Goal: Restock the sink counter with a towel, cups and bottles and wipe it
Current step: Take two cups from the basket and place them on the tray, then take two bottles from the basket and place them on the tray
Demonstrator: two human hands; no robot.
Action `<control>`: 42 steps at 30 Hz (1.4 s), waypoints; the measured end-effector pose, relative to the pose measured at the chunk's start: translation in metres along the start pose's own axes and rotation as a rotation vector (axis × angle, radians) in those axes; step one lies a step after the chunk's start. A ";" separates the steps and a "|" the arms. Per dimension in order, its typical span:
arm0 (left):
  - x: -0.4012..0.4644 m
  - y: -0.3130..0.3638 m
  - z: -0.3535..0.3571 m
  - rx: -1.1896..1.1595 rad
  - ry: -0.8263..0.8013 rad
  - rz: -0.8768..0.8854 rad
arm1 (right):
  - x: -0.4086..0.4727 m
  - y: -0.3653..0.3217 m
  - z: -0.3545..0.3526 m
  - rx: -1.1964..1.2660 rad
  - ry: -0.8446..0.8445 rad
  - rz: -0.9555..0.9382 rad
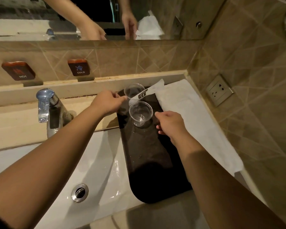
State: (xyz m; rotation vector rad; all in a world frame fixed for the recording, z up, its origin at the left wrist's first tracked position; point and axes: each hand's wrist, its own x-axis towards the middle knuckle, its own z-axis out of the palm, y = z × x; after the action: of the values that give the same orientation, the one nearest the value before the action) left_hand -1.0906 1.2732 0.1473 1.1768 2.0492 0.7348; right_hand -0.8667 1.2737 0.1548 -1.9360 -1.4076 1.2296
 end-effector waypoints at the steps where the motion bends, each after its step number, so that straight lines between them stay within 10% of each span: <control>1: -0.010 -0.002 -0.002 0.036 0.002 0.032 | -0.006 0.002 -0.004 -0.019 0.009 -0.020; 20: -0.273 0.096 0.077 0.593 -0.502 0.852 | -0.256 0.120 -0.183 -0.567 0.110 -0.203; 42: -0.940 0.104 0.294 0.792 -1.128 1.867 | -0.890 0.495 -0.300 -0.267 0.886 0.614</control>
State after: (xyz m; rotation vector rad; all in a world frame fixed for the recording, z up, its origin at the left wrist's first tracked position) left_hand -0.4530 0.5276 0.2831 2.8560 -0.2248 -0.2659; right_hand -0.4297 0.3138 0.2789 -2.7048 -0.5386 0.2364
